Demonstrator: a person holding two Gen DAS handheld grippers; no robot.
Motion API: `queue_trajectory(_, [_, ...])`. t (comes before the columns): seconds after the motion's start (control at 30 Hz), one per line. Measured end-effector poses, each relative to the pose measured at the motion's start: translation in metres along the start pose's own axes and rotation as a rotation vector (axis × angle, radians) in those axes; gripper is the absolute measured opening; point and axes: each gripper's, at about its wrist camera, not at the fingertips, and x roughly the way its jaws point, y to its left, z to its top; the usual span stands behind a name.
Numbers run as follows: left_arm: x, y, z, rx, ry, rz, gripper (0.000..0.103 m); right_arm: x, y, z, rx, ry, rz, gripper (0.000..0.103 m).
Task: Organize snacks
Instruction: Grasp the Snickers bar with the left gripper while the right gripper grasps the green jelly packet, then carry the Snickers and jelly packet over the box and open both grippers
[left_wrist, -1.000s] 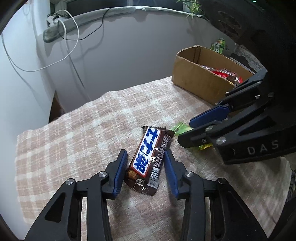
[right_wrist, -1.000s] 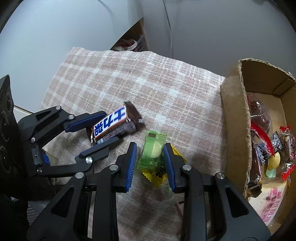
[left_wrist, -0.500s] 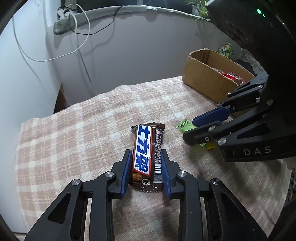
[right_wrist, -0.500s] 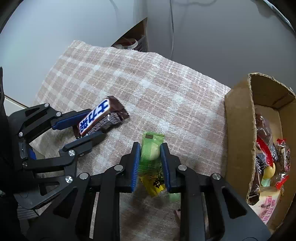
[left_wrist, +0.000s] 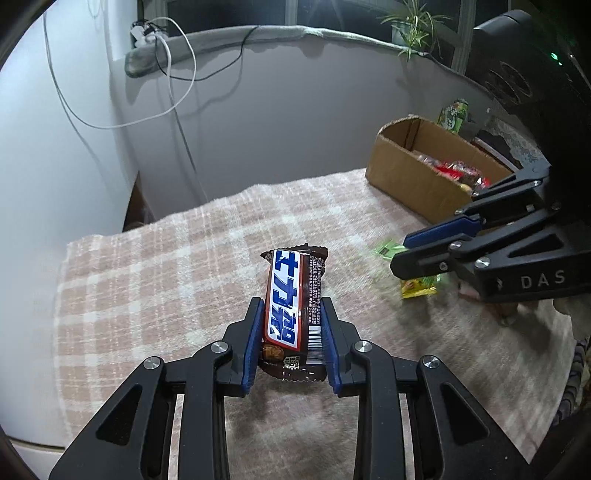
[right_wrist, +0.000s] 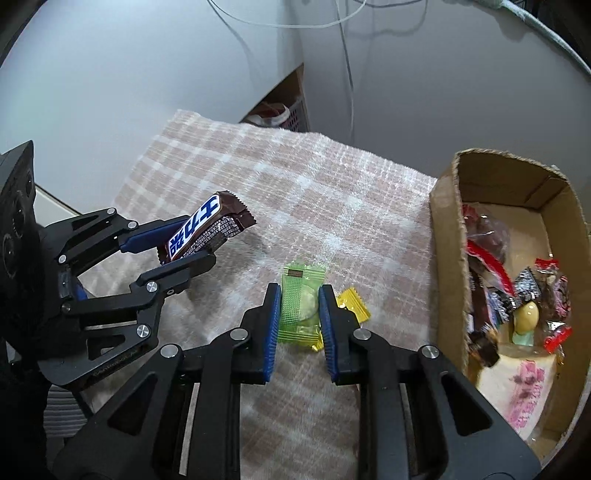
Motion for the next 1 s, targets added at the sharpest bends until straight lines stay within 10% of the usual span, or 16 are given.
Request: queue_trajectory(1.0, [-0.052, -0.115, 0.054, 0.119, -0.142, -0.083, 0.028, -0.161, -0.089, -0.079, 0.059, -0.234, -0.079, 0.022])
